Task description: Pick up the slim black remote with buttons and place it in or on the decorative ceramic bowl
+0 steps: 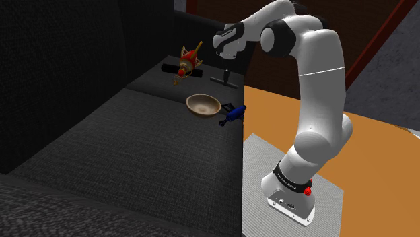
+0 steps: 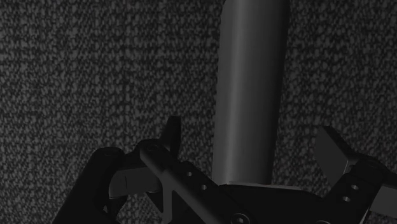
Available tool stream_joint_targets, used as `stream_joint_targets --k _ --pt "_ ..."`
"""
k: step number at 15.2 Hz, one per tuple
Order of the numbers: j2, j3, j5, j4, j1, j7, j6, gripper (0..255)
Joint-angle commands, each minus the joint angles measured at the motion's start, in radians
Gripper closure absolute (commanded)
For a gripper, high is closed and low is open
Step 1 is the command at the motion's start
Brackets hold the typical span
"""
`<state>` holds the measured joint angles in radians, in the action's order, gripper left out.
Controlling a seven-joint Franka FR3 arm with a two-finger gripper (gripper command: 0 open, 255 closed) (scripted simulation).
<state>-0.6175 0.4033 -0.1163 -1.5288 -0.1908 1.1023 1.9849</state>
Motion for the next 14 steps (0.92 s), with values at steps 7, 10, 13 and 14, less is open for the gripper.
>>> stream_joint_targets --k 7,10,13,14 --pt "-0.004 -0.001 -0.001 0.004 0.000 -0.001 0.001 255" --pt "-0.002 0.000 0.000 0.001 -0.001 0.000 0.002 255" --pt "0.000 0.000 0.000 0.000 0.000 0.000 0.001 255" --pt "0.006 0.001 0.002 0.004 0.001 0.000 -0.010 255"
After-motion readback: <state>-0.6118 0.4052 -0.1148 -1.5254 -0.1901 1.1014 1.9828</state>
